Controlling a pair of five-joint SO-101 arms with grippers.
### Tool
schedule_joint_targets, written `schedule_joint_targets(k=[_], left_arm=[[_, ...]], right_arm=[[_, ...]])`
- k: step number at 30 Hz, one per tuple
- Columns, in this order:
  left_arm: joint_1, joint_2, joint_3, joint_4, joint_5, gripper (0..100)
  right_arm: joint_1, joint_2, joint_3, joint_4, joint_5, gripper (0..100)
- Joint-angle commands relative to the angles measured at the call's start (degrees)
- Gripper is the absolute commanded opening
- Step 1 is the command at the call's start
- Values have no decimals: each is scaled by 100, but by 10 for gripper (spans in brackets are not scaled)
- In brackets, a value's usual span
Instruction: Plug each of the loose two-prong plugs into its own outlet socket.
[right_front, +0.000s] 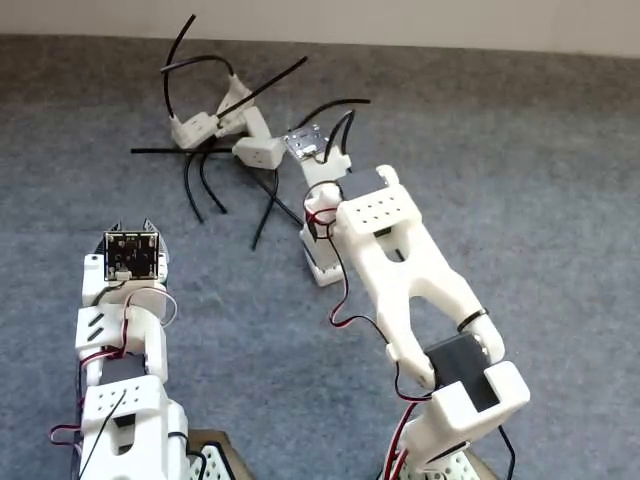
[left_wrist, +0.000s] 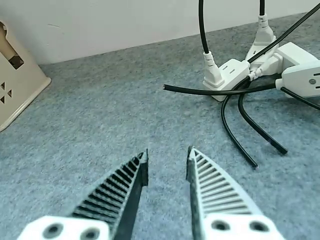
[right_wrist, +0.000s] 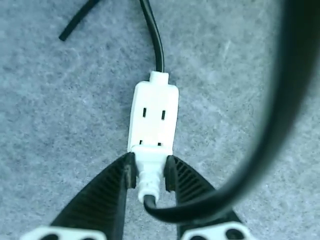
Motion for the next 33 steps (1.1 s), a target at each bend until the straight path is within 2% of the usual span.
schedule_joint_targets(k=[1, 7, 17, 21, 33], left_arm=[[4, -84, 92, 26, 0, 133], [4, -84, 92, 26, 0, 133], [4, -84, 92, 26, 0, 133], [4, -84, 92, 26, 0, 133], [4, -84, 92, 26, 0, 133]], right_arm=[[13, -277, -48, -92, 44, 6], [-127, -268, -4, -92, -18, 6], [31, 22, 13, -171, -114, 6], [171, 418, 4, -251, 176, 6], [251, 514, 268, -242, 193, 6]])
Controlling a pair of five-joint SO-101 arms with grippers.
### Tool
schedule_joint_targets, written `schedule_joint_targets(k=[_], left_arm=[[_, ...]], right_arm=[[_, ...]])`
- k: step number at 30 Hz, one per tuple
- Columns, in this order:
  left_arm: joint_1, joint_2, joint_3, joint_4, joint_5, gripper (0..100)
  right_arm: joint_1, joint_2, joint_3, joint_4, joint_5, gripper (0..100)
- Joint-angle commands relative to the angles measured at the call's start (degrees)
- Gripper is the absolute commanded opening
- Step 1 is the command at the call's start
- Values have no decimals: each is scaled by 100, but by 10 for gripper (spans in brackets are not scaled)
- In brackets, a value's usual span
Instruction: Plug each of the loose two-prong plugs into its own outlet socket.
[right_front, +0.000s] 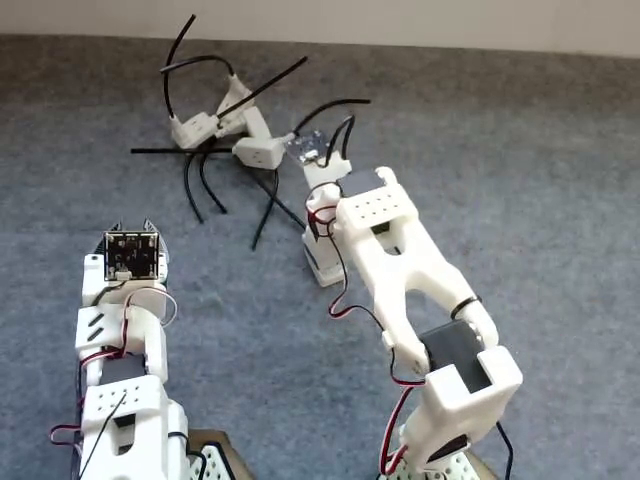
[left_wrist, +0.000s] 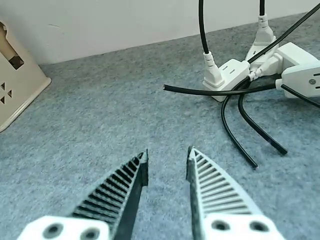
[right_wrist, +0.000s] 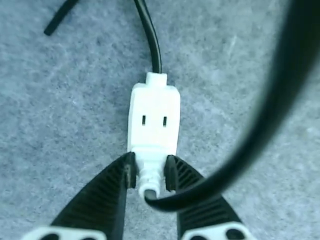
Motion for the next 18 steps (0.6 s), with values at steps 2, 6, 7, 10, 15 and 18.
schedule_joint_targets(k=[2, 6, 7, 10, 15, 18], left_arm=[[4, -84, 92, 26, 0, 133], [4, -84, 92, 26, 0, 133], [4, -84, 92, 26, 0, 133], [4, -84, 92, 26, 0, 133], [4, -84, 92, 26, 0, 133], [4, -84, 92, 26, 0, 133]], right_arm=[[22, -22, 391, -101, 79, 6], [-13, -31, 1024, -558, 79, 6], [-13, -31, 1174, -699, 79, 6], [-13, -57, 1411, -892, 70, 6], [-57, -57, 989, -866, -35, 132], [-259, -57, 752, -848, 35, 200]])
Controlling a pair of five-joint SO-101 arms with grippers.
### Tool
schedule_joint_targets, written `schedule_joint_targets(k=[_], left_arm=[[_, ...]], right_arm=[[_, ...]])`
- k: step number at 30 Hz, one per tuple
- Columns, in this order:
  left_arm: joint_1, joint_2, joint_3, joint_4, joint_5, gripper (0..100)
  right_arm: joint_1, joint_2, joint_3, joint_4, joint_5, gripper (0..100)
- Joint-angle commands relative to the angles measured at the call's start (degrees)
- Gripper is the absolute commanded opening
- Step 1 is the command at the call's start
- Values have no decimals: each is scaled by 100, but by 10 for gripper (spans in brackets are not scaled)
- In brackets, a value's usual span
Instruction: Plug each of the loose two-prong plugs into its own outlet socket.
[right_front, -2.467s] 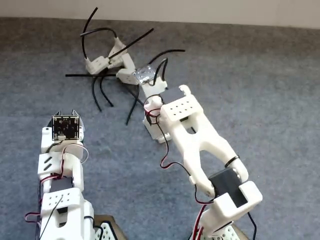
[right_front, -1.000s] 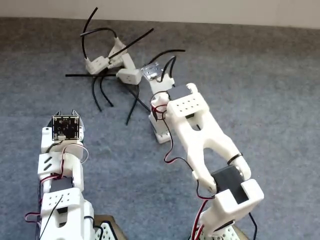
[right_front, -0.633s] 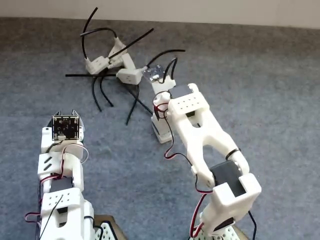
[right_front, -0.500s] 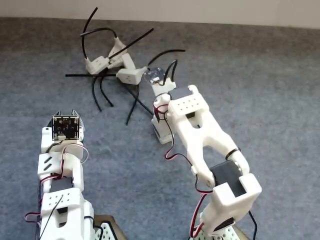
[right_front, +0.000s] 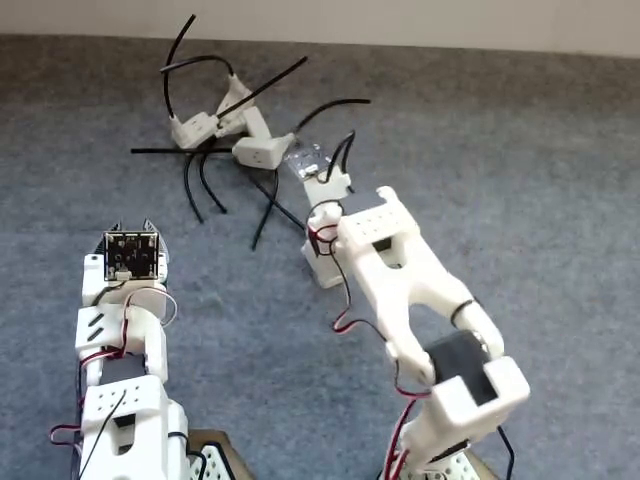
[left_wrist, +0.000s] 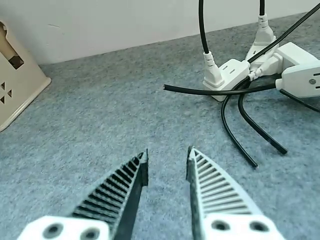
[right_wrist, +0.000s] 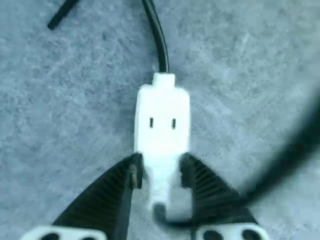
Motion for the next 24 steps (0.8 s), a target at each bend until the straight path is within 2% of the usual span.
schedule_joint_targets(k=[1, 5, 9, 11, 14, 21, 24], left_arm=[[4, -84, 92, 26, 0, 133], [4, -84, 92, 26, 0, 133], [4, -84, 92, 26, 0, 133], [4, -84, 92, 26, 0, 133], [4, -84, 92, 26, 0, 133], [4, -84, 92, 26, 0, 133], [4, -84, 92, 26, 0, 133]], right_arm=[[-233, -48, -268, 31, 35, 202], [-558, -13, -523, 75, 35, 202], [-488, 92, -532, 31, 26, 198], [-338, 295, -567, 31, 26, 144], [-110, 629, -787, 4, 26, 5], [532, 884, -1789, 31, 70, 32], [708, 778, -2237, 31, 492, 32]])
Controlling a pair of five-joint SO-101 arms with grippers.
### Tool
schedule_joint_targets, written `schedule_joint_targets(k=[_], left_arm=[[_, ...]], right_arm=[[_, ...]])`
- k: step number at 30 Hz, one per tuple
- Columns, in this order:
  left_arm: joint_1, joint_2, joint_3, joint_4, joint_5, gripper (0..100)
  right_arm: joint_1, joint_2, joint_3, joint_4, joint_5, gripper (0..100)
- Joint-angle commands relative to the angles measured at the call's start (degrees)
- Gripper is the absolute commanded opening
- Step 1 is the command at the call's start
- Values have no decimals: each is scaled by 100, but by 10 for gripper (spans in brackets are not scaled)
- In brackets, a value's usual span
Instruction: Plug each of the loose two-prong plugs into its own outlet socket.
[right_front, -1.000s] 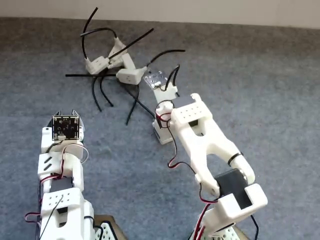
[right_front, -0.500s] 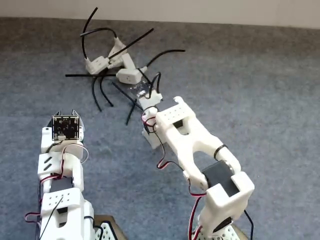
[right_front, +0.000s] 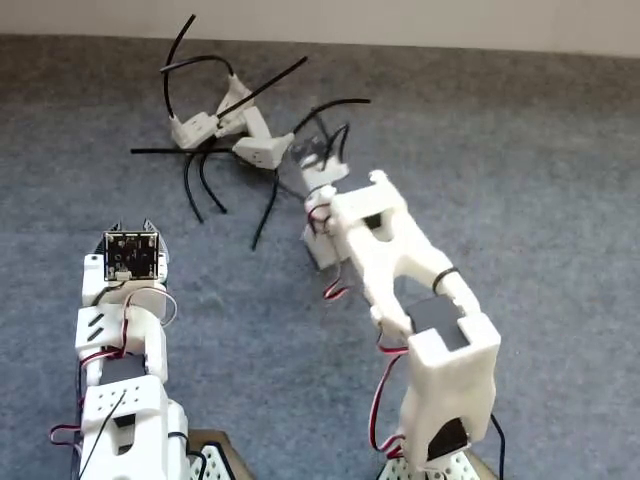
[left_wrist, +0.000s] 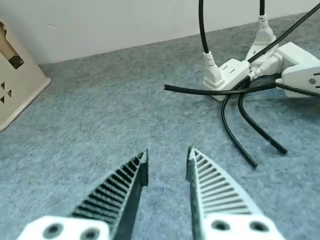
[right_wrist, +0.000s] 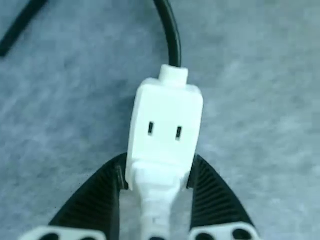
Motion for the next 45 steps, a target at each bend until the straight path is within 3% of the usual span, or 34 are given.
schedule_joint_targets(k=[1, 10, 20, 25, 30, 36, 45], left_arm=[[4, -84, 92, 26, 0, 133], [4, -84, 92, 26, 0, 133], [4, -84, 92, 26, 0, 133], [4, -84, 92, 26, 0, 133], [13, -84, 92, 18, 0, 133], [154, -84, 92, 26, 0, 133], [382, -92, 92, -18, 0, 135]], right_arm=[[303, -268, -716, -31, 510, 32], [1086, -734, -884, -207, 703, 29], [1534, 338, -1622, -3187, 712, 22], [1640, 1569, -2510, -3864, 668, 23], [1903, 2730, -3670, -3758, 0, 51], [2220, 3389, -5288, -2703, -879, 295], [2554, 3433, -8251, -919, -905, 298]])
